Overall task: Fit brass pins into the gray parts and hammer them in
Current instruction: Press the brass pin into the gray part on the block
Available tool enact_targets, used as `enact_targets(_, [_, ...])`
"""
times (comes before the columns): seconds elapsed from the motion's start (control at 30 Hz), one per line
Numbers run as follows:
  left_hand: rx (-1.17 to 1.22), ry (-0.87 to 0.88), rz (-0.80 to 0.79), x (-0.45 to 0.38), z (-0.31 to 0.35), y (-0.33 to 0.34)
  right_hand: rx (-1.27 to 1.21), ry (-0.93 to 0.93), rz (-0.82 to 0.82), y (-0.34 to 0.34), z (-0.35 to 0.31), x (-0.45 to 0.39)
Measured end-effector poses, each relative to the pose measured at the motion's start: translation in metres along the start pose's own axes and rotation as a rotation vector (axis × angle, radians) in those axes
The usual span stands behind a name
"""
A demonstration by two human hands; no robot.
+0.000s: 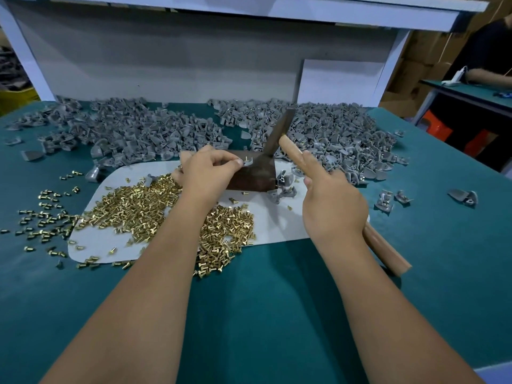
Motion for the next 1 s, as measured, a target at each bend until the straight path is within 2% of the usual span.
enact_targets(0.27, [-0.033,0.007,0.012,0.000,0.000,0.000,-0.024,0.083,0.007,0.000,0.016,-0.006])
enact_targets(0.47, [-0.050,0.009,0.044,-0.002,0.000,-0.001,-0.038,0.168,-0.121,0.025,0.036,-0.006])
enact_targets(0.63, [-0.038,0.066,0.039,0.001,0.009,-0.004,0.054,0.103,-0.061,0.015,0.029,-0.009])
enact_targets(0.73, [0.078,0.132,-0.042,0.006,0.019,-0.001,0.135,0.068,-0.040,0.010,0.026,-0.010])
enact_targets(0.77, [0.106,0.155,-0.079,0.008,0.023,0.001,0.062,0.032,0.035,0.002,0.019,-0.010])
enact_targets(0.83, [0.118,0.206,-0.143,0.014,0.034,0.006,-0.312,-0.073,0.172,-0.013,-0.002,-0.014])
enact_targets(0.9, [0.117,0.272,-0.191,0.020,0.045,0.012,-0.770,-0.110,0.071,-0.006,-0.028,-0.022])
enact_targets(0.93, [0.122,0.304,-0.200,0.022,0.050,0.014,-0.888,-0.098,-0.023,0.002,-0.039,-0.026])
enact_targets(1.0, [0.129,0.320,-0.182,0.022,0.052,0.014,-0.912,-0.051,-0.149,0.012,-0.047,-0.037])
Point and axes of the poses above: each hand's wrist, its own x-axis away from the middle knuckle, its own y-axis out of the palm, z = x × y, the point moved 10 cm from there along -x, towards the middle knuckle, and after that the axes turned 11 degrees about -y, right-handed, at the moved point
